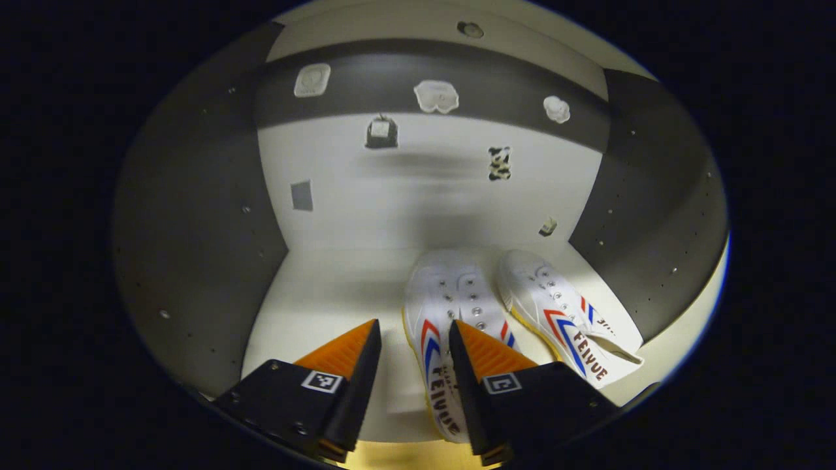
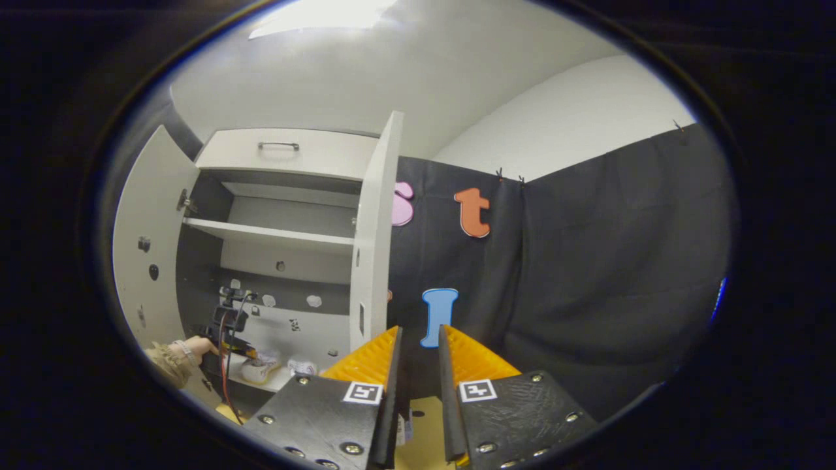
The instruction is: Grab one shoe with the right hand and put it into the shoe cabinet, grab the other shoe with the left hand and put it into the shoe cabinet; then close the right door with the right hand and the left door with the left hand.
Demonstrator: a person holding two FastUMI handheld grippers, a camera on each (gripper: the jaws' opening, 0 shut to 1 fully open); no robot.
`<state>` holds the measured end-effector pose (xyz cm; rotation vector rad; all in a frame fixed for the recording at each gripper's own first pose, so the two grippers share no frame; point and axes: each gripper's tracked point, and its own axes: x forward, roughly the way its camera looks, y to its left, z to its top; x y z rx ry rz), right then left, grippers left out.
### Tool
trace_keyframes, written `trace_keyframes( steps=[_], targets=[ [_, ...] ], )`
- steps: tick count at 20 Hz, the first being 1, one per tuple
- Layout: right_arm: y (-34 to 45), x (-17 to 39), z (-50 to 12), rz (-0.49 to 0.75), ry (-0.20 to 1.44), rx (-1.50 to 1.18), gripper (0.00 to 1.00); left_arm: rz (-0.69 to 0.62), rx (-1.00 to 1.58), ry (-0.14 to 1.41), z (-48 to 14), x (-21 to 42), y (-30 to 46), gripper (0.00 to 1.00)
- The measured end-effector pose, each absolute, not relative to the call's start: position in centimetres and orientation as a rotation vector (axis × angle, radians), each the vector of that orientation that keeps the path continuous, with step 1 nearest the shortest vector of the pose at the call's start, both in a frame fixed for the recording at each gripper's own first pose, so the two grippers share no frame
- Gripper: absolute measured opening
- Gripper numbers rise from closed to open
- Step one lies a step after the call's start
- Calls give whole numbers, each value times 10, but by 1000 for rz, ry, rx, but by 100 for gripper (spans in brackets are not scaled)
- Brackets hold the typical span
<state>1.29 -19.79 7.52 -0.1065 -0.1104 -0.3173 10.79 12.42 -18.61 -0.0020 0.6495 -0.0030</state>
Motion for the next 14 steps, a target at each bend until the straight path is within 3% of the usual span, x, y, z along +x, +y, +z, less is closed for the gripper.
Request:
trace_keyframes(
  steps=[5, 6, 7, 8, 10, 14],
  targets=[
    [-220, 19, 64, -315, -88, -78, 28, 14, -3, 415, -100, 71, 118, 88],
    [-226, 18, 62, -310, -82, -75, 33, 20, 0, 373, -84, 58, 118, 91],
    [-230, 19, 60, -304, -75, -72, 28, 29, 6, 339, -72, 46, 118, 94],
    [-232, 22, 58, -289, -66, -69, 38, 35, 14, 306, -58, 32, 118, 98],
    [-239, 28, 58, -270, -64, -69, 41, 32, 29, 256, -35, 4, 112, 98],
    [-245, 41, 62, -210, -71, -39, 72, 45, 38, 217, -9, -53, 105, 97]
  ],
)
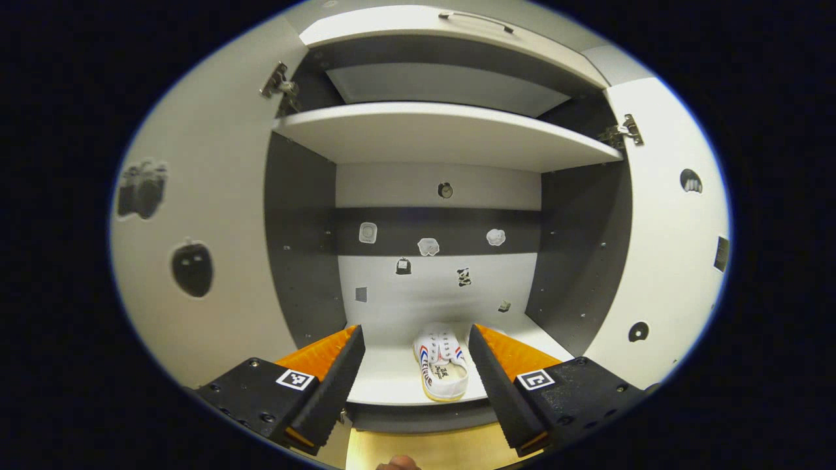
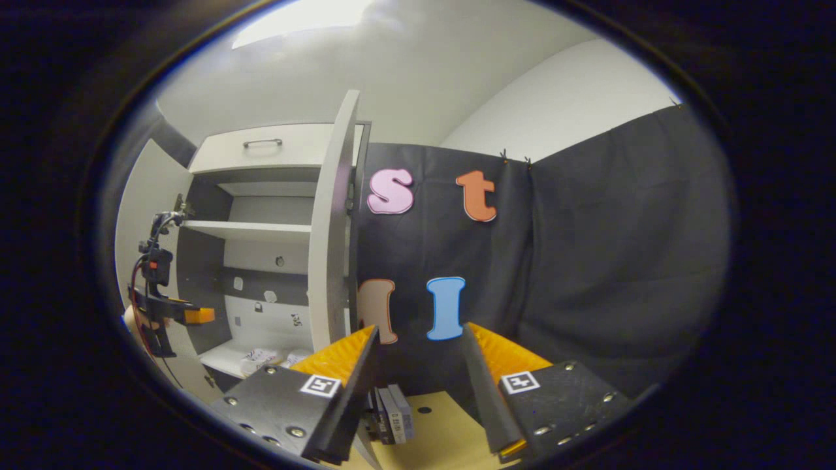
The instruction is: Grab one shoe with the right hand and put it into the shoe cabinet, grab the other shoe with the left hand and put it into the shoe cabinet; then close the right door with the right hand and the left door with the left hand.
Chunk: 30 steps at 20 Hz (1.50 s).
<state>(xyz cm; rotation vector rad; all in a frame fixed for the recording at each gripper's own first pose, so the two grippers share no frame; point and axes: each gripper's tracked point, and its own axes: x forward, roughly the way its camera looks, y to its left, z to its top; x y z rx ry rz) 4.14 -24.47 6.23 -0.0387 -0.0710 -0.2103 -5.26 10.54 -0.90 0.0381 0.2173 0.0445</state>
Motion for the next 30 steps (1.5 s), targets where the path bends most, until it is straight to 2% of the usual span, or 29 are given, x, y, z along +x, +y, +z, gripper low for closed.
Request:
trace_keyframes(
  steps=[2, 5, 6, 7, 8, 9, 10, 11, 16, 18, 20, 21, 22, 27, 29, 30],
  targets=[
    [-242, 47, 62, -159, -66, -12, 82, 62, 31, 206, 0, -79, 106, 97],
    [-230, 57, 57, -70, -42, -1, 83, 127, 14, 161, 18, -113, 116, 97],
    [-228, 60, 56, -45, -38, -2, 82, 143, 12, 153, 21, -124, 118, 94],
    [-223, 63, 55, -19, -33, -3, 82, 158, 13, 153, 23, -135, 121, 97],
    [-218, 65, 53, 8, -23, 0, 88, 172, 11, 152, 25, -148, 123, 96],
    [-218, 66, 51, 17, -17, 2, 82, 184, 8, 150, 26, -159, 126, 96],
    [-217, 68, 52, 23, -16, 1, 82, 196, 8, 154, 25, -169, 128, 94],
    [-218, 68, 52, 35, -15, 6, 86, 210, 8, 157, 24, -180, 132, 96],
    [-203, 70, 50, 91, -15, 18, 86, 303, 2, 119, 33, -225, 156, 93],
    [-190, 69, 51, 122, -25, -17, 82, 345, 6, 124, 32, -234, 169, 100],
    [-167, 70, 50, 164, -29, -30, 86, 371, 1, 118, 34, -239, 177, 97],
    [-154, 70, 48, 189, -28, -25, 82, 374, -5, 111, 35, -241, 180, 97],
    [-140, 71, 46, 213, -24, -17, 86, 373, -12, 105, 36, -242, 181, 97],
    [-75, 77, 45, 334, -28, -15, 82, 399, -8, 97, 38, -249, 204, 94],
    [-43, 76, 44, 402, -23, 12, 86, 409, -12, 97, 39, -253, 212, 94],
    [-37, 73, 46, 411, -29, 12, 82, 413, -17, 92, 41, -255, 215, 94]
  ],
)
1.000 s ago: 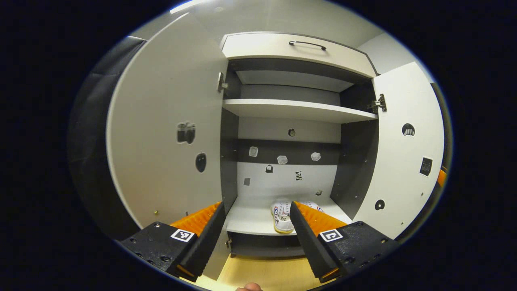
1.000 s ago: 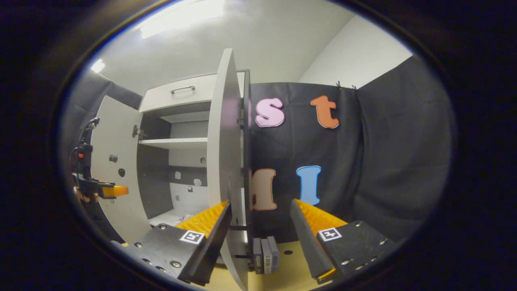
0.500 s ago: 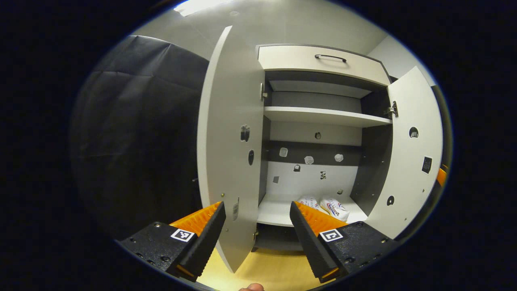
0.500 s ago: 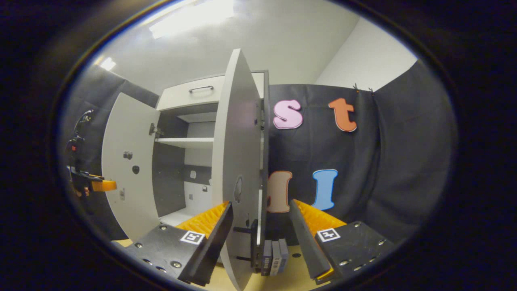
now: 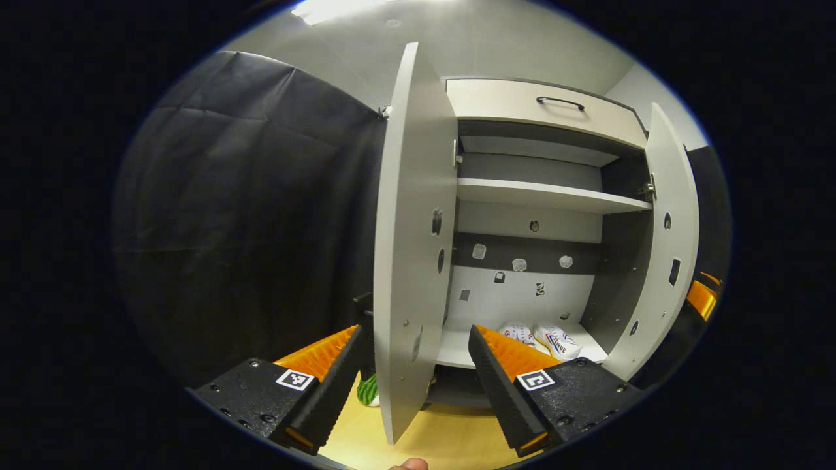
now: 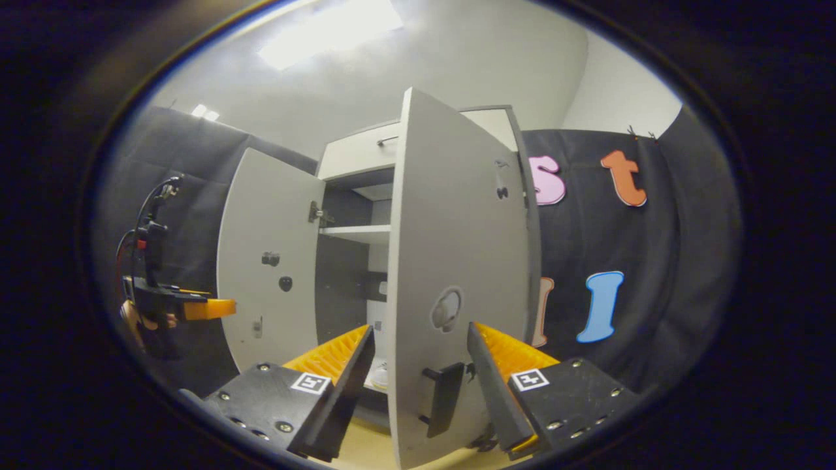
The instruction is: Grab one shoe with the right hand and put it into the shoe cabinet, grab the other shoe with the left hand and put it into the shoe cabinet; then close the right door with the right hand and the left door with the left hand.
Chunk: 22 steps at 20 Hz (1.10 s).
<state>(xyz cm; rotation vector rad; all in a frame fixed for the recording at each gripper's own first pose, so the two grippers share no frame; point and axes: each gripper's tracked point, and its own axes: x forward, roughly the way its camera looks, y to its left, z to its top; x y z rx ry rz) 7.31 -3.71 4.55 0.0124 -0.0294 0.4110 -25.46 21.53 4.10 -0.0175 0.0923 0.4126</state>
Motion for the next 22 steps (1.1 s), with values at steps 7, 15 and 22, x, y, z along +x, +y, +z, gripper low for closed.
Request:
trace_keyframes(
  steps=[7, 15, 22],
  targets=[
    [-19, 73, 53, 427, -45, 27, 82, 426, -14, 86, 42, -264, 232, 94],
    [5, 83, 49, 484, -12, 88, 85, 429, -39, 89, 36, -266, 237, 94],
    [18, 88, 48, 528, 6, 121, 89, 471, -72, 100, 27, -274, 248, 93]
  ],
)
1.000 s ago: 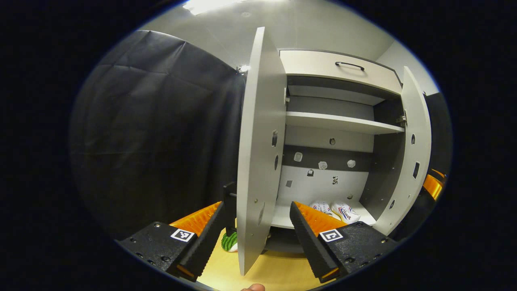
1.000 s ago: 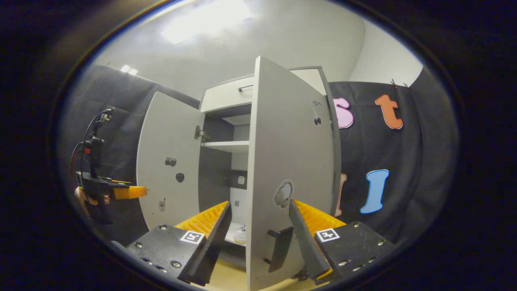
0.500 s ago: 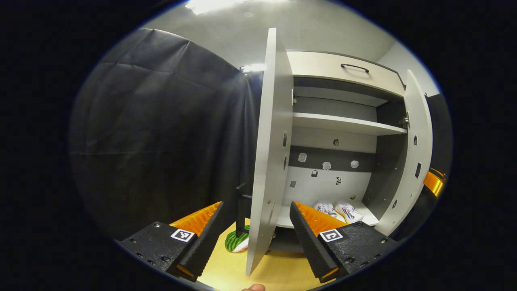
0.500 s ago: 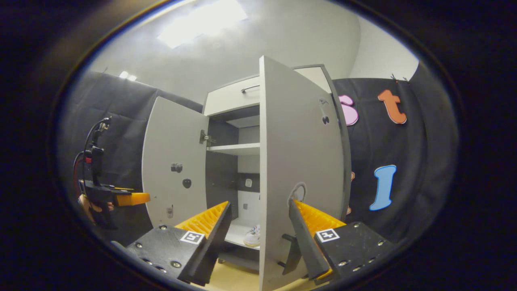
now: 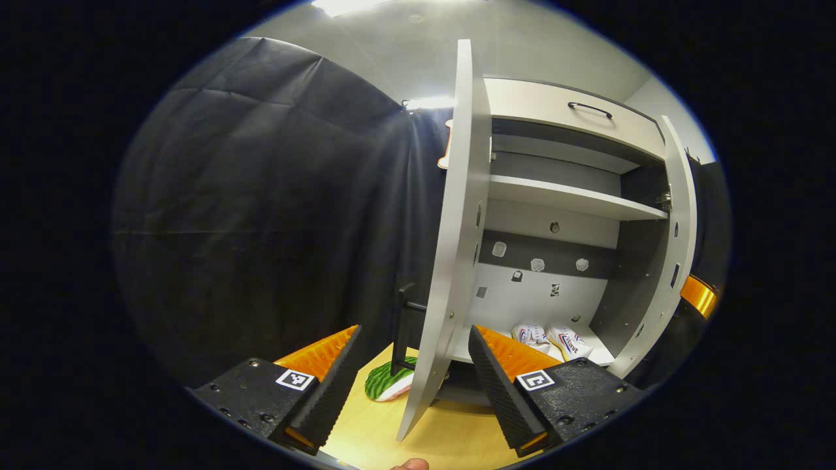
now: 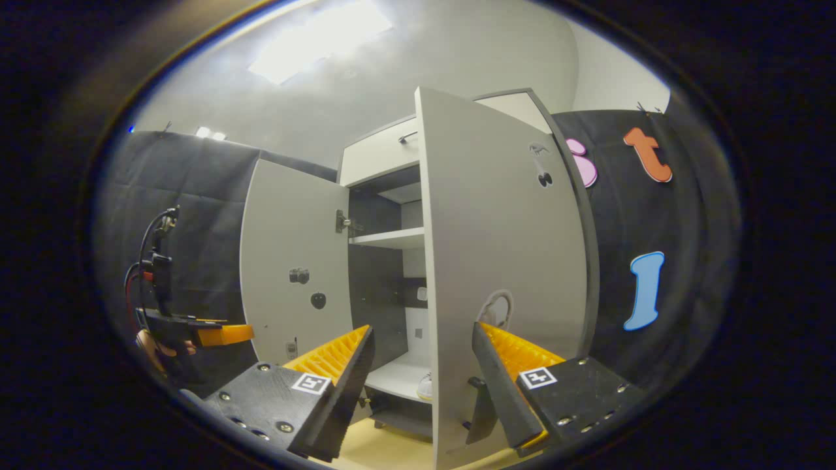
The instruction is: Grab one shoe with the right hand and put it into the shoe cabinet, grab the other shoe with the left hand and put it into the shoe cabinet; then close the right door with the right hand and the left door with the left hand.
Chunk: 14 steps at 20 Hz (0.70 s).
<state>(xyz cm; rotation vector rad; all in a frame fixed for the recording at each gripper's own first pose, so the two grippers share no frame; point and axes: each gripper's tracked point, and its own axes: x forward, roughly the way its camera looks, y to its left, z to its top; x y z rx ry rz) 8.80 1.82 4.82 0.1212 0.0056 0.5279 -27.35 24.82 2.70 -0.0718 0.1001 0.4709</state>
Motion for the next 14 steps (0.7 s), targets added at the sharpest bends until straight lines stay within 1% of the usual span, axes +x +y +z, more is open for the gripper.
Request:
trace_keyframes(
  steps=[6, 7, 14],
  targets=[
    [15, 90, 48, 529, 7, 114, 89, 487, -64, 104, 25, -274, 248, 94],
    [15, 90, 48, 527, 7, 111, 82, 486, -64, 104, 26, -273, 247, 94],
    [10, 91, 46, 524, 3, 98, 82, 492, -64, 107, 25, -269, 248, 94]
  ],
)
